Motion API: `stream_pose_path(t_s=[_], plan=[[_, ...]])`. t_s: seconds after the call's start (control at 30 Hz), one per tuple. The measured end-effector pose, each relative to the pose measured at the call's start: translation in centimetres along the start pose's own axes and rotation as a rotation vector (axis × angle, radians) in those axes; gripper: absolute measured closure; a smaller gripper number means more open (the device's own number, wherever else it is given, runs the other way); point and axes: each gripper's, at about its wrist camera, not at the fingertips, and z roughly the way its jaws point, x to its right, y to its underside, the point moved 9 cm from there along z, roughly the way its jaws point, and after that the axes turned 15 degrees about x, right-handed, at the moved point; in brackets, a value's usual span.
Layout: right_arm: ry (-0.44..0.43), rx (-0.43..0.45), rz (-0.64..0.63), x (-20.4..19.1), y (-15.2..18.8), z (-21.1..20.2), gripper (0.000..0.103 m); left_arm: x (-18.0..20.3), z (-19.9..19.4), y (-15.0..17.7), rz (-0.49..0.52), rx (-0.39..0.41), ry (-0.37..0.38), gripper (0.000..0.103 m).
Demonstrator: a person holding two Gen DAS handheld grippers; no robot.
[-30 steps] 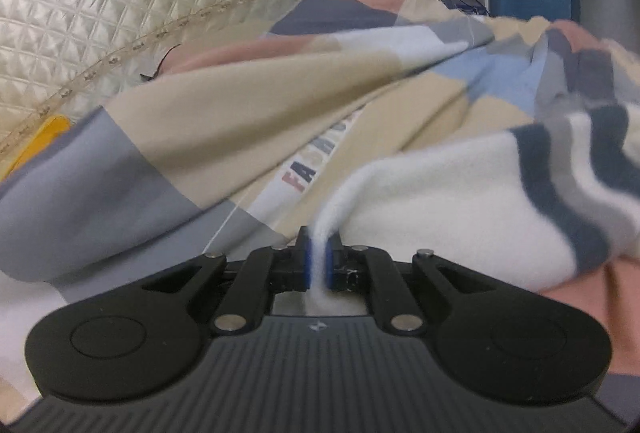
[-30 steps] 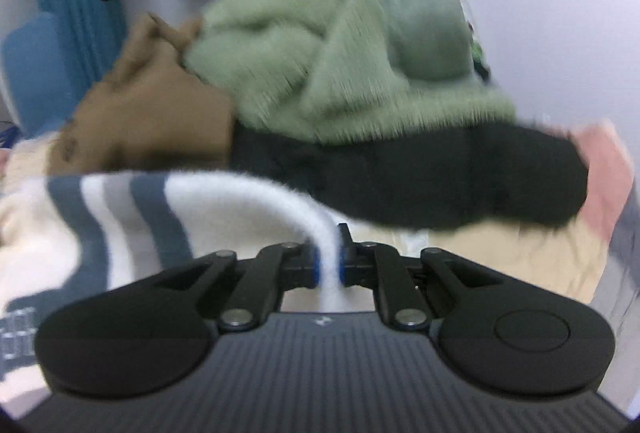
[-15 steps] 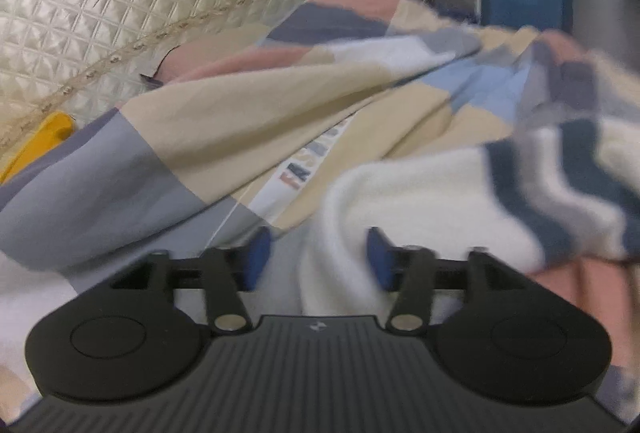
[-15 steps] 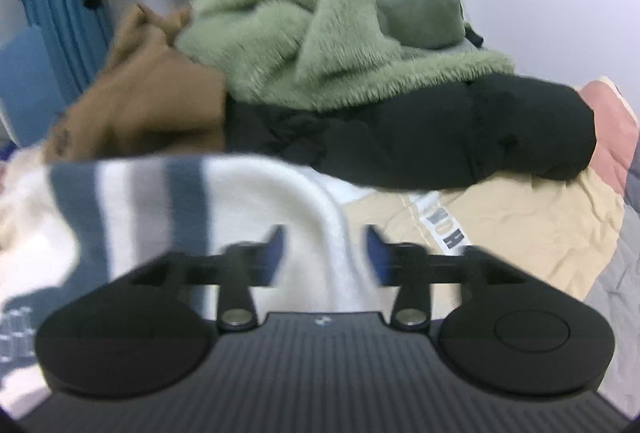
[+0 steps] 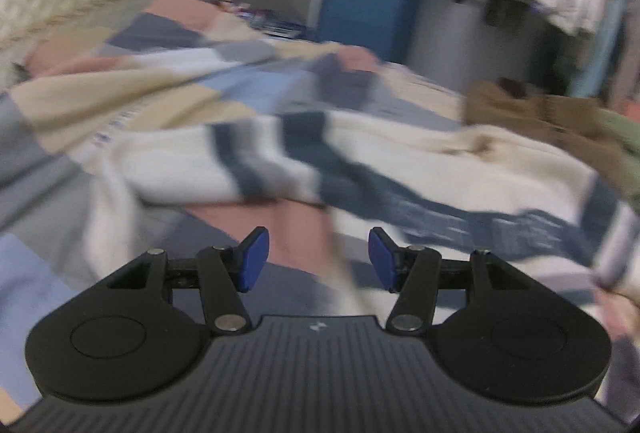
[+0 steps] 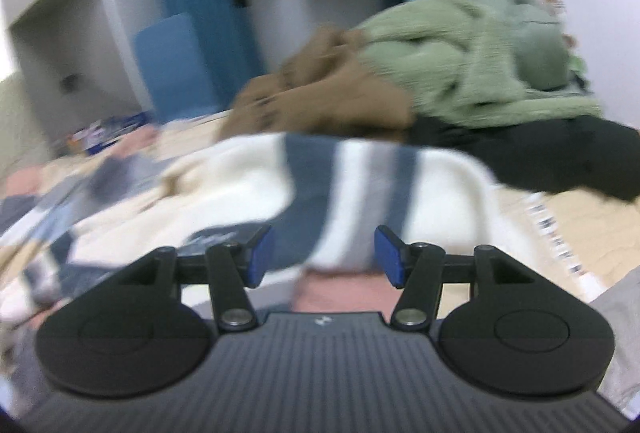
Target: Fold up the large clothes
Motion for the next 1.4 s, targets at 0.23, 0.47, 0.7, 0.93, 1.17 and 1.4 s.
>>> stream_pose_path(t_s=[0.23, 0.47, 0.7, 0.93, 1.17, 1.4], plan=[[-0.227, -0.060, 0.011, -8.3, 3.8, -4.3, 0.046, 7.1, -3.3, 3.1, -0.134, -0.052, 0.166, 0.042], [-0.386, -0.129, -0.024, -13.3, 10.6, -5.6, 0.046, 6.7, -3.0, 9.7, -0.207, -0.163, 0.185, 0.042], [-0.485, -0.267, -0.025, -15.3, 15.3, -4.7, 0.046, 3.3, -0.9, 12.4, -0.227, -0.188, 0.134, 0.043], [-0.564, -0.331, -0.046, -17.1, 17.6, -4.2, 0.045, 1.7, 0.7, 12.2, -0.228, -0.168, 0.084, 0.043], [-0.733, -0.324, -0.149, -21.6, 18.9, -6.7, 0.045, -0.9, 1.5, 12.2, -0.270, -0.140, -0.017, 0.043], [-0.732, -0.283, -0.398, -24.2, 22.0, -6.7, 0.060, -1.9, 1.4, 12.3, -0.322, -0.140, -0.045, 0.043]])
